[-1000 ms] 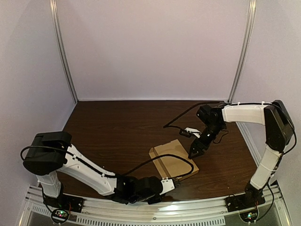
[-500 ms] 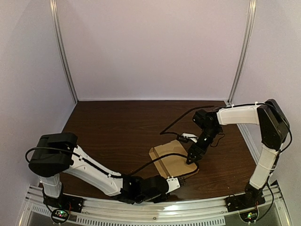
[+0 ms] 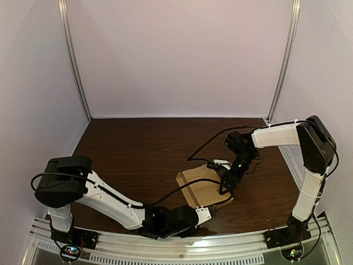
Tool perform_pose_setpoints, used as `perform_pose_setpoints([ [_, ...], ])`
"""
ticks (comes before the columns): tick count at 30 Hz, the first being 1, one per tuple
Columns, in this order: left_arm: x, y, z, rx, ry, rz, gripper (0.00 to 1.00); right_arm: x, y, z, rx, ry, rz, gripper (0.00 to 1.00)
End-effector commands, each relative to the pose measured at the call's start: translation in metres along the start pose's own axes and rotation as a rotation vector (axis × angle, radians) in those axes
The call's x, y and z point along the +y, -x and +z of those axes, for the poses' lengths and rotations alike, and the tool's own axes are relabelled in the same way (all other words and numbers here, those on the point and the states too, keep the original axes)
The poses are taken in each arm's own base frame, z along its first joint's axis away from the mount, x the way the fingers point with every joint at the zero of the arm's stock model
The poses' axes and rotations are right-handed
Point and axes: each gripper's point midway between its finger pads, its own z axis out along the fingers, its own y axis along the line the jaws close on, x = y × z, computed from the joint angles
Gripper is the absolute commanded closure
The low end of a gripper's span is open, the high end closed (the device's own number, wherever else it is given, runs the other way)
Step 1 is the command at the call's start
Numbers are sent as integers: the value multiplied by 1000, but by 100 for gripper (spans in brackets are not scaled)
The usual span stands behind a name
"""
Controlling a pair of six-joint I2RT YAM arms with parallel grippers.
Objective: Fold the paper box
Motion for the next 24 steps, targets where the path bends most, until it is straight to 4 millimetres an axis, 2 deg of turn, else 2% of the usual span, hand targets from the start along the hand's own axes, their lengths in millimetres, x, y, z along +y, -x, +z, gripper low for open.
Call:
perform_pose_setpoints([
  [1,12,3,4,-7,42,-48,100,-7,-15,11,63,-21,4,37],
  [5,12,2,1,-15,-40,-75,100,-8,-18,12,73,-22,-5,38],
  [8,11,0,-4,-32,-115,-92,100,-1,-13,5,45,-7,-28,38],
  [13,8,-1,-8,-53,-184,-91,100,16,9,-37,-100,-68,-130,32],
  [18,7,-4,-9,-61,-213,-72,100,50,28,-69,-265,-61,-270,31],
  [20,10,-8,-10,-62,-212,-70,100,60,36,-70,-304,-32,-304,33],
  [24,13,-11,-10,-64,-223,-72,100,69,39,-41,-253,60,-309,43],
])
